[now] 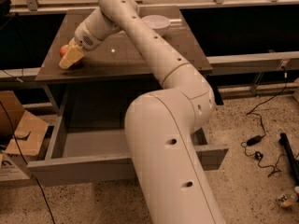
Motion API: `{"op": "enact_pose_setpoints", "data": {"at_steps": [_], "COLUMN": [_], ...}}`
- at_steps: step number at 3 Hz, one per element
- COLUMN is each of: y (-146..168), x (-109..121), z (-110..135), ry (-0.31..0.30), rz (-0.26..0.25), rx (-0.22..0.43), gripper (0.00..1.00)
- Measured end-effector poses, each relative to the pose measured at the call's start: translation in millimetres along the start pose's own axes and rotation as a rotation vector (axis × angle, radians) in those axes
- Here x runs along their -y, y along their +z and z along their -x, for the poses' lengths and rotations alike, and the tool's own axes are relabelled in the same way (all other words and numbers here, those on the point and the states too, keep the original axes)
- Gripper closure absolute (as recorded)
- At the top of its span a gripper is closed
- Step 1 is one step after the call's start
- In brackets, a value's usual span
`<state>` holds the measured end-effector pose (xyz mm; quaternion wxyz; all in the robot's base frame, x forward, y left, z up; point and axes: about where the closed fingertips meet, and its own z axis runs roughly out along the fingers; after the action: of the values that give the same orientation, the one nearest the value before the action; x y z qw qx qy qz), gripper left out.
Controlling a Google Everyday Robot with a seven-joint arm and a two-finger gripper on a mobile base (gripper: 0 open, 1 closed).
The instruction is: Place apple into top drawer
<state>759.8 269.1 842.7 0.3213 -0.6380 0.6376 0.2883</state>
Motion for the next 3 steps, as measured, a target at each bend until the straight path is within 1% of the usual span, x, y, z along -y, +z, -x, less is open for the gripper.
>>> {"op": "enact_pose_setpoints", "data": {"at_steps": [1,2,3], "y": [-2,-15,-49], "x": [0,-8,-30], "z": [-6,-15,-20], "ry": [0.019,0.03,-0.004], "rz": [-0.003,-0.014,-0.044], "rx": [0.001,0.015,0.047], "gripper": [0.61,0.85,1.0]}}
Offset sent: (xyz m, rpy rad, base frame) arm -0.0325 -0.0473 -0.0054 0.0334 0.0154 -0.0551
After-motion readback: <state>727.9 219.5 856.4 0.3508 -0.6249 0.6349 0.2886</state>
